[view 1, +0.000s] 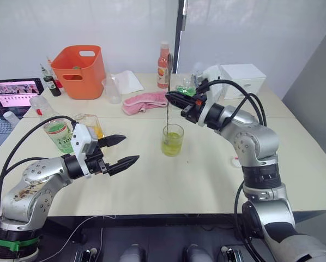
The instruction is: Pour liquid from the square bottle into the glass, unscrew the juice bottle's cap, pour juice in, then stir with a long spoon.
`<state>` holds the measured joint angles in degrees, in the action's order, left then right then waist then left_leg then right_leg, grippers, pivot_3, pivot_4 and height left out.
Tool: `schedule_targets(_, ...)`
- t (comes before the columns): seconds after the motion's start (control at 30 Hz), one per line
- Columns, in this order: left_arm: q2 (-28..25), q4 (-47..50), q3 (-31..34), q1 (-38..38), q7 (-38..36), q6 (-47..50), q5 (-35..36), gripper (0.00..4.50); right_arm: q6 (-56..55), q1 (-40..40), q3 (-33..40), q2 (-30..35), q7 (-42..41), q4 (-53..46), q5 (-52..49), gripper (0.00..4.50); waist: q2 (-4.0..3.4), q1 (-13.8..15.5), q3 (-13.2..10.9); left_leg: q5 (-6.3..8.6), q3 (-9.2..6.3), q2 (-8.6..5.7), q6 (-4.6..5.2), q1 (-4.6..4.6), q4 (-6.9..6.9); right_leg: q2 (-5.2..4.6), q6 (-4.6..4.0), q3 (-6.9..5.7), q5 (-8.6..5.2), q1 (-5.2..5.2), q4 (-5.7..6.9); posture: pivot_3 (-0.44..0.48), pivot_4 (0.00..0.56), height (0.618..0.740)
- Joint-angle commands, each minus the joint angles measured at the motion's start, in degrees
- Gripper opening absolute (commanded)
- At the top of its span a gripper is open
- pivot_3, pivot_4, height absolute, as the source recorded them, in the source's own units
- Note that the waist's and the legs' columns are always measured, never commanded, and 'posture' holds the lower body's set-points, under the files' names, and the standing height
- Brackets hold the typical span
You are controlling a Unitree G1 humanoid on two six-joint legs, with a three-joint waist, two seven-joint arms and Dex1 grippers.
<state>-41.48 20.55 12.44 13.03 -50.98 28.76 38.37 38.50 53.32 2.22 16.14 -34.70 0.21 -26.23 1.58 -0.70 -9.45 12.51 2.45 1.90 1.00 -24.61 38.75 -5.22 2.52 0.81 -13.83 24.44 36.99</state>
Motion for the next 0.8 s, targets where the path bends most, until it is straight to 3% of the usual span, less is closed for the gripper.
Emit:
schedule_targets(0.03, -1.1, 1.7, 1.5, 0.0, -0.6, -0.9, 0.3, 4.45, -0.4, 1.5, 3.4, 1.4, -0.4, -2.0, -2.6, 0.0, 0.0, 0.0, 0.0, 0.0, 0.0, 0.0, 0.0, 0.0, 0.0, 0.01, 0.0, 0.0, 0.0, 0.0, 0.0, 0.0, 0.15, 0.715)
schedule_targets(0.47, -0.5, 2.3, 1.7, -1.1, -0.2, -1.4, 0.7, 4.45, 3.4, 1.3, 8.3, 3.3, 2.5, -7.3, -9.9, 0.0, 0.0, -0.1, 0.0, 0.0, 0.01, 0.01, 0.0, 0.01, -0.01, 0.01, 0.0, 0.01, 0.0, 0.0, 0.0, 0.0, 0.15, 0.715)
schedule_targets(0.67, -0.3, 3.9, 2.5, -3.3, 0.4, -1.8, 0.8, 4.45, 10.5, 5.8, 15.8, 5.8, 8.1, -10.6, -19.5, 0.0, -0.01, 0.0, 0.0, 0.0, -0.03, 0.05, 0.0, 0.0, -0.01, -0.01, 0.0, 0.0, 0.0, 0.0, 0.01, 0.0, 0.15, 0.715)
schedule_targets(0.8, -0.9, 3.2, 3.2, -4.4, -0.8, -1.9, 1.0, 4.45, 20.3, 9.5, 20.7, 11.4, 12.1, -8.9, -27.7, 0.0, 0.0, 0.1, 0.0, 0.0, -0.02, 0.05, 0.0, 0.0, -0.01, -0.05, 0.0, 0.0, 0.0, -0.02, -0.03, 0.0, 0.15, 0.715)
